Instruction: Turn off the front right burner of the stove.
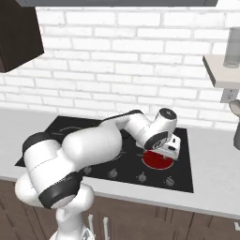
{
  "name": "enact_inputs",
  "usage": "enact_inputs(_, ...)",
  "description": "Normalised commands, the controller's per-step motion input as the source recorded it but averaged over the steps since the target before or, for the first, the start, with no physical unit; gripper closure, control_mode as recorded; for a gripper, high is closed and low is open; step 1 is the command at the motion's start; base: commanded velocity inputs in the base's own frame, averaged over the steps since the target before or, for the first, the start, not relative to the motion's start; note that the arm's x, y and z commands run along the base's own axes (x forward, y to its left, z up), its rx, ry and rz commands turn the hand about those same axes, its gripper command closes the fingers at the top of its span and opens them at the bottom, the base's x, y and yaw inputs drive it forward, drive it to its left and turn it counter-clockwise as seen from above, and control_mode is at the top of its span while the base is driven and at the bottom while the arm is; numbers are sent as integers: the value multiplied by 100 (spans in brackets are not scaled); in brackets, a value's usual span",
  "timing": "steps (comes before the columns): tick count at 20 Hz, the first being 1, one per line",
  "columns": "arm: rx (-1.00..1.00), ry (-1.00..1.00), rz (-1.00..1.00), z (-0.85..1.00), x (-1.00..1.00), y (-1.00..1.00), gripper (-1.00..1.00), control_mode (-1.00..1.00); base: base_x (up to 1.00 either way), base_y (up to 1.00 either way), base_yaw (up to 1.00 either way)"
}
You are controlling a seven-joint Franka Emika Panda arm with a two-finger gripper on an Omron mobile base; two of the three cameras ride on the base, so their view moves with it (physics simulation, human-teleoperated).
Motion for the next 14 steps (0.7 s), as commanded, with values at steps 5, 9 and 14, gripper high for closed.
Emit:
enact_inputs(5, -21, 11, 10, -21, 23, -6, -100, -100, 0, 0, 0)
enact_inputs(9, -1, 16, 30, -23, 0, -59, -100, -100, 0, 0, 0)
enact_inputs(14, 4, 7, 30, -15, 0, -99, -100, -100, 0, 0, 0)
